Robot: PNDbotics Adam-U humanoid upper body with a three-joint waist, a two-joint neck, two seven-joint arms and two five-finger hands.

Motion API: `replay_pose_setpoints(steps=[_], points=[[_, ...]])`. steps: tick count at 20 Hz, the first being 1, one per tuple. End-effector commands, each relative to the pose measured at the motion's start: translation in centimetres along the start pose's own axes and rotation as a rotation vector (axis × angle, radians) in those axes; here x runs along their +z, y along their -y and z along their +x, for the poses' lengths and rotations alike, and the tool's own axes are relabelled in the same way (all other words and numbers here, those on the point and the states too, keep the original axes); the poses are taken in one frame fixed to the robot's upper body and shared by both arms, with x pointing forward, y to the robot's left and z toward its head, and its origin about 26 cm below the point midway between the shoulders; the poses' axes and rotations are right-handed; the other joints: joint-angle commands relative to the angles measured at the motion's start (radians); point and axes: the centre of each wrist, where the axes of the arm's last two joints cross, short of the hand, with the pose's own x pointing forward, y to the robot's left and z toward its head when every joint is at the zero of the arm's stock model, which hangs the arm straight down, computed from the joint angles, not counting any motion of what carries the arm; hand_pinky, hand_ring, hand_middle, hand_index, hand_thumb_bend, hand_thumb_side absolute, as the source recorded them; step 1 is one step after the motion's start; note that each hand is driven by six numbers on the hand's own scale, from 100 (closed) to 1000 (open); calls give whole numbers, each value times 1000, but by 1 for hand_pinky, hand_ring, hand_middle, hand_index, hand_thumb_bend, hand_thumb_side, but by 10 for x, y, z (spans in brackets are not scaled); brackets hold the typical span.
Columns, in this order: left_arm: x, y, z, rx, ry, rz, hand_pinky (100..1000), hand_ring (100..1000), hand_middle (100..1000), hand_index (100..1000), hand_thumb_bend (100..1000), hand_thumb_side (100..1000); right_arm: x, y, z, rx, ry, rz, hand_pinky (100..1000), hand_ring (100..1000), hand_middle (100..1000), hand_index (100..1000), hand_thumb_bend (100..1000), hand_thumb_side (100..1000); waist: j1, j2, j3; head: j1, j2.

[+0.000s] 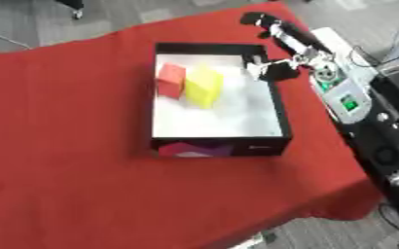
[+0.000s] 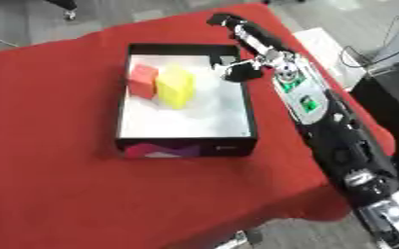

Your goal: Pick up the objects with one hand, pass them to the other hand, and then place them into the box on the other side of the table.

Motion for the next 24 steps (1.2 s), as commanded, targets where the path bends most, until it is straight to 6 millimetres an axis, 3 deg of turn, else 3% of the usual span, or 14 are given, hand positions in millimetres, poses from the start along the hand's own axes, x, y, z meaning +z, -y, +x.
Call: replay_pose_setpoints(steps=[1,6,12,17,21,24], points=[[-4,-17,2,-27,13,39,1000,812,651,848,629,520,-7,28,18,-35,67,-149,920,1000,1000,972,100,385,13,-35,5,80,-36],[-4,-22,2,-46,3,45,1000,814,671,831,596,537,-12,40,30,-120,158,-283,925,1000,1000,974,100,119,17,-28,17,213,-69],[-3,-32,3,-65,5,43,987,827,734,860,601,545,-11,50,36,-205,220,-396,917,1000,1000,977,100,100,24,-17,28,285,-84],[0,-40,-1,-55,-11,-26,1000,835,759,892,600,580,-8,58,38,-274,230,-440,914,1000,1000,975,100,114,29,-9,31,311,-89],[11,-40,-17,-57,-83,-164,1000,856,749,895,664,512,-6,65,36,-320,229,-438,913,1000,1000,972,100,125,32,-3,28,326,-86],[14,-52,-30,-85,-126,-246,1000,862,758,896,693,470,-4,70,35,-358,232,-438,912,1000,1000,971,100,134,33,-1,28,340,-89]])
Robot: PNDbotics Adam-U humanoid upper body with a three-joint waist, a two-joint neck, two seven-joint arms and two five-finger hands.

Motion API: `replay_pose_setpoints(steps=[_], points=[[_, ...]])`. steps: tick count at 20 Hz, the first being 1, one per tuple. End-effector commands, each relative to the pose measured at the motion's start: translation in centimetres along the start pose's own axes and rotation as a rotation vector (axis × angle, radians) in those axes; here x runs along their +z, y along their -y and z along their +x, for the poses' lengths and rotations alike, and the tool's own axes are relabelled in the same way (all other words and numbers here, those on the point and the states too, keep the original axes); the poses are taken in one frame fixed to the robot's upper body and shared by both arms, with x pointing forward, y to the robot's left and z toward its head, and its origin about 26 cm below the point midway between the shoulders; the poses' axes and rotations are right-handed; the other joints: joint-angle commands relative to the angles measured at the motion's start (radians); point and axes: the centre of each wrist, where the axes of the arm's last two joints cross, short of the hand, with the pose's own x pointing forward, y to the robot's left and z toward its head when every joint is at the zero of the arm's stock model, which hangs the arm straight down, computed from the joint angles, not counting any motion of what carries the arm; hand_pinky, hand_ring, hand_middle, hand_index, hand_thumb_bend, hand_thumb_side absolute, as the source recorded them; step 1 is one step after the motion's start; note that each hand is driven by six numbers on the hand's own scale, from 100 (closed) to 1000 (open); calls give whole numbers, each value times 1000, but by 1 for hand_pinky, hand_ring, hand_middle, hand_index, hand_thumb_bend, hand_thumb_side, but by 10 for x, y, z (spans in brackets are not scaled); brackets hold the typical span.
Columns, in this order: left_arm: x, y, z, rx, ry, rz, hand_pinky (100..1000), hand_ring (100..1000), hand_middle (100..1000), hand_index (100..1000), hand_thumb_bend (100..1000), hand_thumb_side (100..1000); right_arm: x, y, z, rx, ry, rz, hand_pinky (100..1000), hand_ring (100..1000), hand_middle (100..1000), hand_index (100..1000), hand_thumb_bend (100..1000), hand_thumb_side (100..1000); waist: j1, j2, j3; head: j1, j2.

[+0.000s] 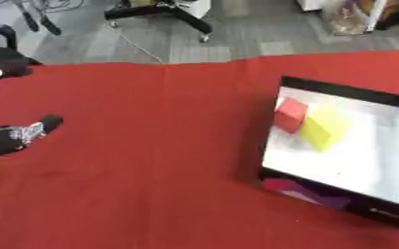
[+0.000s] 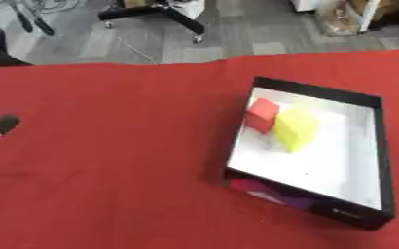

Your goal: Pick up the objects with one hand, pass them to the other hand, and then place them into the box on the other side of the table.

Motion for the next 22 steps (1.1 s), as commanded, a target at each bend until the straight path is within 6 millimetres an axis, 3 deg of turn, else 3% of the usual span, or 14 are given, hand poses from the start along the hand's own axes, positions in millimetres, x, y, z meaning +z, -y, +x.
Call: replay_pose_setpoints(steps=[1,3,4,5,9,14,19,22], points=[[2,-29,-11,-73,-33,-67,1000,863,761,897,704,458,-8,17,12,-11,34,-11,912,1000,1000,970,100,134,10,-1,0,17,-13],[3,-42,-18,-100,-64,-98,1000,864,762,904,700,422,-7,21,12,-38,30,-10,911,1000,1000,966,100,135,11,1,0,23,-13],[4,-47,-23,-107,-84,-112,1000,864,762,909,557,293,-7,23,11,-52,27,-10,910,1000,1000,960,100,100,11,1,1,23,-12],[5,-51,-27,-112,-108,-128,1000,865,762,908,673,339,-6,24,11,-65,23,-8,910,1000,1000,959,100,137,12,2,1,23,-11],[11,-67,-48,-139,-219,-185,1000,875,777,910,647,230,-5,29,9,-110,12,-5,909,1000,1000,959,100,137,15,5,-2,27,-9],[21,-87,-72,-140,-334,-212,1000,881,788,917,642,229,-4,35,9,-102,12,-9,909,1000,1000,958,100,134,17,12,-5,33,-20],[34,-100,-88,-126,-420,-227,1000,887,774,844,637,232,-3,38,8,-87,1,-16,909,1000,1000,953,100,128,18,18,-6,47,-31],[40,-109,-95,-121,-459,-236,1000,888,779,867,665,228,-3,39,9,-84,4,-24,909,1000,1000,951,100,134,19,19,-5,58,-36]])
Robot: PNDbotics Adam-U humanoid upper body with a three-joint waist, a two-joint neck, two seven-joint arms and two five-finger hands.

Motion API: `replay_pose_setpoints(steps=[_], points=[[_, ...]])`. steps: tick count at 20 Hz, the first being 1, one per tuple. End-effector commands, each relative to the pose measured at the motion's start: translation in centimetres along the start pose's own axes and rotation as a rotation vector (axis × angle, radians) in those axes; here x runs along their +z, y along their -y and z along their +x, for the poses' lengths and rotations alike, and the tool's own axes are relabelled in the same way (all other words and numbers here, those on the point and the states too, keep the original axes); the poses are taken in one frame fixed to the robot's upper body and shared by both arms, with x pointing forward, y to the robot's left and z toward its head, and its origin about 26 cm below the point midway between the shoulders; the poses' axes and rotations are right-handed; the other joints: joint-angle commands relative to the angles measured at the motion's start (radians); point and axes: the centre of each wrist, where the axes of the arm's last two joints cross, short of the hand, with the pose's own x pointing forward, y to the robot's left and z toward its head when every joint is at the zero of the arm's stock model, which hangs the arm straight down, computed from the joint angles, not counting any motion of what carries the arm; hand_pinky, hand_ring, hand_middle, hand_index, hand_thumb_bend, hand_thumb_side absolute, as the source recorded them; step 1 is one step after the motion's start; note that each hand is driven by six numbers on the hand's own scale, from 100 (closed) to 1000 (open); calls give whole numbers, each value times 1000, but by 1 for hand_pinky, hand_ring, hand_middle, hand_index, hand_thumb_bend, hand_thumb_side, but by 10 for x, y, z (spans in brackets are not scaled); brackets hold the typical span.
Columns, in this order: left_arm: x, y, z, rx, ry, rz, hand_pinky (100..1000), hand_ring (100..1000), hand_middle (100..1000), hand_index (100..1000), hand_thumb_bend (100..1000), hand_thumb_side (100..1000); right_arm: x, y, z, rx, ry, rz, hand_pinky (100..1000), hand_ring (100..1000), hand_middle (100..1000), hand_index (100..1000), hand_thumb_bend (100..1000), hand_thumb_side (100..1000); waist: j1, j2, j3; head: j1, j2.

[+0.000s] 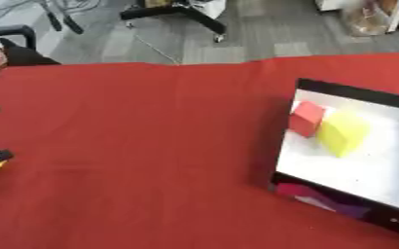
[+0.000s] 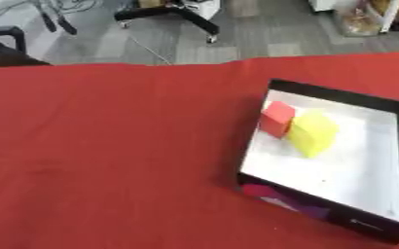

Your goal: Pick up the objects with one hand, pass them to the other hand, and then place them into the box on the other side of the table.

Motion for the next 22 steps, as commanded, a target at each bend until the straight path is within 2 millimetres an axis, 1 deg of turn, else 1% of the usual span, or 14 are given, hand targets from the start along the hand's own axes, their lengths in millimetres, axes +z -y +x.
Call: replay_pose_setpoints(steps=[1,4,5,6,8,11,16,18,20,21,22], points=[[10,-34,-7,-39,-39,24,1000,889,782,873,670,226,-8,11,14,33,45,-10,909,1000,1000,950,100,136,12,3,0,17,-17],[12,-39,-12,-48,-60,15,1000,891,785,892,664,230,-9,11,16,30,47,-17,909,1000,1000,949,100,136,12,4,0,43,-31],[12,-40,-13,-49,-64,11,1000,893,784,900,680,177,-9,11,16,30,47,-19,909,1000,1000,949,100,150,12,4,0,50,-34],[12,-40,-14,-47,-70,2,1000,893,788,903,663,239,-9,11,16,31,47,-21,909,1000,1000,949,100,138,12,4,0,61,-40],[12,-40,-17,-43,-83,-14,1000,893,790,903,666,233,-8,12,16,32,46,-24,909,1000,1000,947,100,137,12,6,-2,85,-52],[12,-41,-21,-47,-104,-15,1000,893,791,902,664,222,-8,13,16,35,46,-27,909,1000,1000,947,100,140,12,9,-3,113,-61],[13,-42,-28,-52,-149,-4,1000,895,797,908,684,218,-7,15,16,41,47,-37,909,1000,1000,940,100,140,12,17,-5,134,-67],[12,-41,-31,-56,-168,-2,1000,895,795,923,704,217,-7,15,17,41,50,-41,909,1000,1000,939,100,140,12,21,-6,150,-76],[12,-39,-33,-60,-190,2,1000,896,796,916,719,222,-7,16,17,40,52,-44,909,1000,1000,937,100,129,11,25,-6,163,-84],[12,-39,-34,-64,-200,3,1000,896,797,910,710,195,-7,16,17,40,53,-45,909,1000,1000,937,100,122,11,27,-7,164,-85],[11,-38,-34,-69,-210,6,1000,897,798,905,738,218,-7,16,17,40,54,-46,909,1000,1000,936,100,142,11,29,-7,165,-85]])
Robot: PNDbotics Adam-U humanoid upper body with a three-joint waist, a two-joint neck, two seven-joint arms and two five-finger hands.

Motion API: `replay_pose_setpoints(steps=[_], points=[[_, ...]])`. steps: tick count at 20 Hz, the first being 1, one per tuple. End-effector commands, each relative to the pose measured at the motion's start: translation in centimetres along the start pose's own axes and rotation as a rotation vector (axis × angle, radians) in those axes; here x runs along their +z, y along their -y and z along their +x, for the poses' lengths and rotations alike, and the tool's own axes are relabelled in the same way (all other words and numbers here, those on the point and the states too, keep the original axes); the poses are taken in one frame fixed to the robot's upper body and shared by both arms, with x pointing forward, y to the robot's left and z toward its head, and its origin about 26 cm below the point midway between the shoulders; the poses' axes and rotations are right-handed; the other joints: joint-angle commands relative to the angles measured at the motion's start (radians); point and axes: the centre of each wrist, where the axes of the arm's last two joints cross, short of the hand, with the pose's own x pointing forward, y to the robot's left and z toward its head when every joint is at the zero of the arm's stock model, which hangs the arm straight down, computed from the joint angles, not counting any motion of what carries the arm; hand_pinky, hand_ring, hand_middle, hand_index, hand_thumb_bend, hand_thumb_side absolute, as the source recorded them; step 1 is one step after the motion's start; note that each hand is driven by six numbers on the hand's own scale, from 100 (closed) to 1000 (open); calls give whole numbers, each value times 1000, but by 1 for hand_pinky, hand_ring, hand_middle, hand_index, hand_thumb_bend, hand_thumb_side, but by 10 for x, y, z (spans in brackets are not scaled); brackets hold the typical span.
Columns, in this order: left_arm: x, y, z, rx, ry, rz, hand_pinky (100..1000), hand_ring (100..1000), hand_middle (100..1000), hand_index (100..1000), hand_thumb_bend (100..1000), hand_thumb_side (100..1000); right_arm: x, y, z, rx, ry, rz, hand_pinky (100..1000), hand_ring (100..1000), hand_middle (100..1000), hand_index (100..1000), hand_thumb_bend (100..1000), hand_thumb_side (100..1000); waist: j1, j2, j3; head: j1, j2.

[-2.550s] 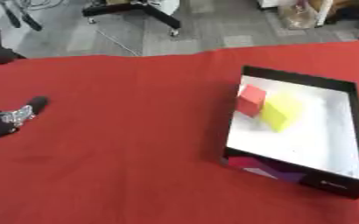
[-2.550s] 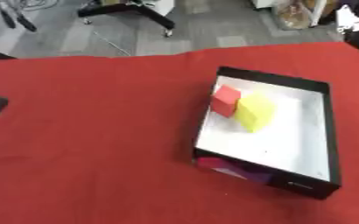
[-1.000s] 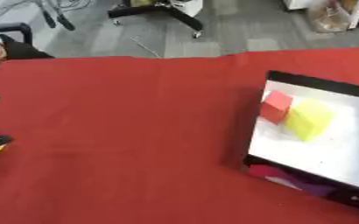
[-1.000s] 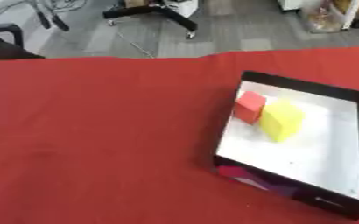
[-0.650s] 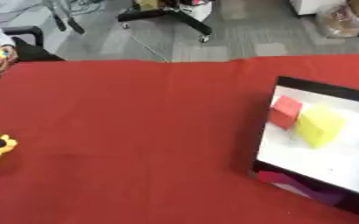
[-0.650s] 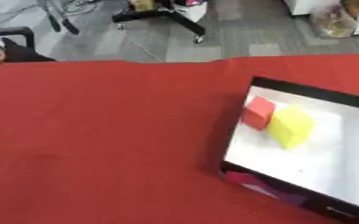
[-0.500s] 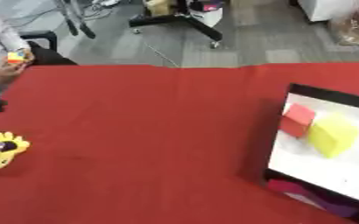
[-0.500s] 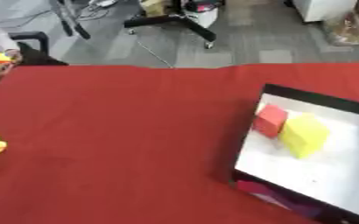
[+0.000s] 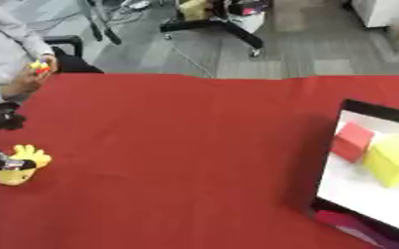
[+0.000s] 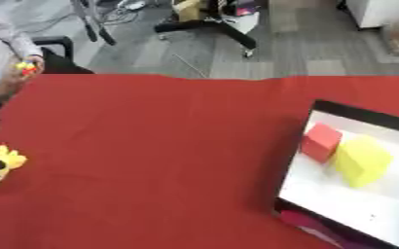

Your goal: Pick up the objects with one hand, pass them to the other hand, and then place them into the box on the other side of the table.

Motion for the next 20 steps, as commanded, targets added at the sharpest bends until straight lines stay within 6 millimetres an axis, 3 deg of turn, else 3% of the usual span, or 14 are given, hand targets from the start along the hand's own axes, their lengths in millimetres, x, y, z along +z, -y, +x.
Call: replay_pose_setpoints(steps=[1,9,16,20], points=[[6,-24,-1,-50,-44,50,1000,899,800,901,750,216,-8,9,15,26,49,-5,909,1000,1000,936,100,142,10,3,-1,9,-15],[4,-21,-17,-92,-168,87,1000,915,821,898,802,173,-8,10,14,33,53,-7,909,1000,1000,932,100,149,11,24,-6,0,-16],[5,-19,-30,-111,-228,73,984,917,832,900,766,155,-7,10,14,35,55,-12,909,1000,1000,930,100,153,10,37,-12,-23,2],[6,-18,-36,-123,-269,89,967,917,834,895,749,148,-5,12,13,40,53,-18,908,1000,1000,929,100,158,10,43,-15,-15,0]])
